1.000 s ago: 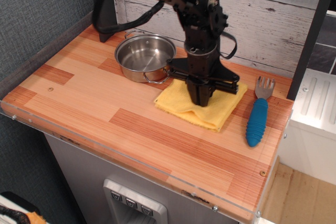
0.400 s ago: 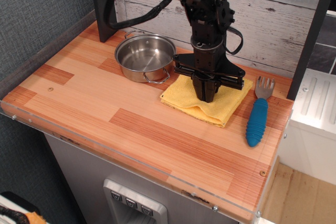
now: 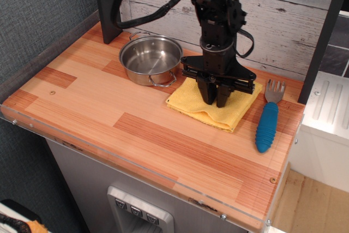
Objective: Move the towel to the right of the silver pot.
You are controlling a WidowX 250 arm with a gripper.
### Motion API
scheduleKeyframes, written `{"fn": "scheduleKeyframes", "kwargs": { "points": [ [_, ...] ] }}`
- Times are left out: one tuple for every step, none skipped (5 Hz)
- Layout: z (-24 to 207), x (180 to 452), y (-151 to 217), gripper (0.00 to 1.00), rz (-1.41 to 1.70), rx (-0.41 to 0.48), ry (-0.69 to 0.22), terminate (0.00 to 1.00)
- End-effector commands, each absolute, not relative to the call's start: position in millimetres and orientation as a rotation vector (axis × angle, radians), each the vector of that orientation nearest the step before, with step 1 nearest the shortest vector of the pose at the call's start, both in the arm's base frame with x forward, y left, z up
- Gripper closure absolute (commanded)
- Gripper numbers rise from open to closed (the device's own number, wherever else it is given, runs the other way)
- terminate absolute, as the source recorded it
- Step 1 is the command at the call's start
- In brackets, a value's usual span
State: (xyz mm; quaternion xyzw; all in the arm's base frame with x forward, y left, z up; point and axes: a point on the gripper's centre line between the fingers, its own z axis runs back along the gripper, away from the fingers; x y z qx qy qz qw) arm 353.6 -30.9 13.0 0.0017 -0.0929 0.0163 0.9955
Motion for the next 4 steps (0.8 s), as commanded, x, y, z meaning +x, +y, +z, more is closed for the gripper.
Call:
{"fn": "scheduleKeyframes", "kwargs": {
  "points": [
    [56.3, 365.2, -26.9, 0.0, 0.049, 0.023, -0.314, 0.0],
    [77.6, 367.1, -30.2, 0.0, 0.042, 0.025, -0.364, 0.0],
    [95.2, 365.7, -35.6, 0.0, 0.038, 0.031, -0.389, 0.0],
    [102.5, 357.2, -40.7, 0.0, 0.036, 0.042, -0.359, 0.0]
  ]
}}
